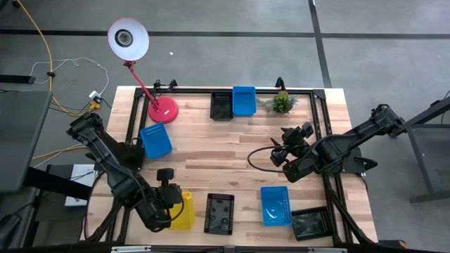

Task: Stack baskets by color
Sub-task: Stack the top yellow bin on the bottom stacked yellow bins, then adjust the stacked yellow bins, then stack the middle blue bin on the top blue bin

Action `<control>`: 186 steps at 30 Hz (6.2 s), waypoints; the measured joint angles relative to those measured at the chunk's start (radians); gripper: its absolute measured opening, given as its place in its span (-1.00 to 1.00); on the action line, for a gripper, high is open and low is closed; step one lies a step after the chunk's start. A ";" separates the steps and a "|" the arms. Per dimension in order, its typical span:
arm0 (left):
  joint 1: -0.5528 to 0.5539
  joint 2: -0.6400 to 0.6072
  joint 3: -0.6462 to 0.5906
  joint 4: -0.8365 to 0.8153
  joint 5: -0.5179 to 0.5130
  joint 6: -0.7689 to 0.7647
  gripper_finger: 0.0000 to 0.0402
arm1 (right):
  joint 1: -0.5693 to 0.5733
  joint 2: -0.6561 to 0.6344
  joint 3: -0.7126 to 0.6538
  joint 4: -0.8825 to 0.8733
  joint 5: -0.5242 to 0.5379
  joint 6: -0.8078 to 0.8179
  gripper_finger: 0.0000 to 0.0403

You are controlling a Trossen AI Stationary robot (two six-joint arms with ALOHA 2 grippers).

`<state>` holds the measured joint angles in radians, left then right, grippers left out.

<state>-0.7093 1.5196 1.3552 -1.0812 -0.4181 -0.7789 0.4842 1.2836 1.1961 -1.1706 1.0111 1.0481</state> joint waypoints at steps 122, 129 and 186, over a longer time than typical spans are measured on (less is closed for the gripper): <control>-0.216 -0.119 -0.505 0.549 -0.255 -0.093 -1.00 | 0.001 0.000 0.000 -0.087 -0.090 0.053 0.24; -0.177 -0.108 -0.504 0.529 -0.019 -0.188 -1.00 | 0.002 0.000 0.000 -0.092 -0.103 0.053 0.24; 0.540 -0.596 -0.676 0.122 -0.048 0.127 -0.88 | 0.000 0.086 0.000 -0.191 -0.068 0.002 0.24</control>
<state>-0.1695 0.9234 0.6792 -0.9588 -0.4658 -0.6517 0.4843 1.3697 1.1961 -1.3613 0.9430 1.0500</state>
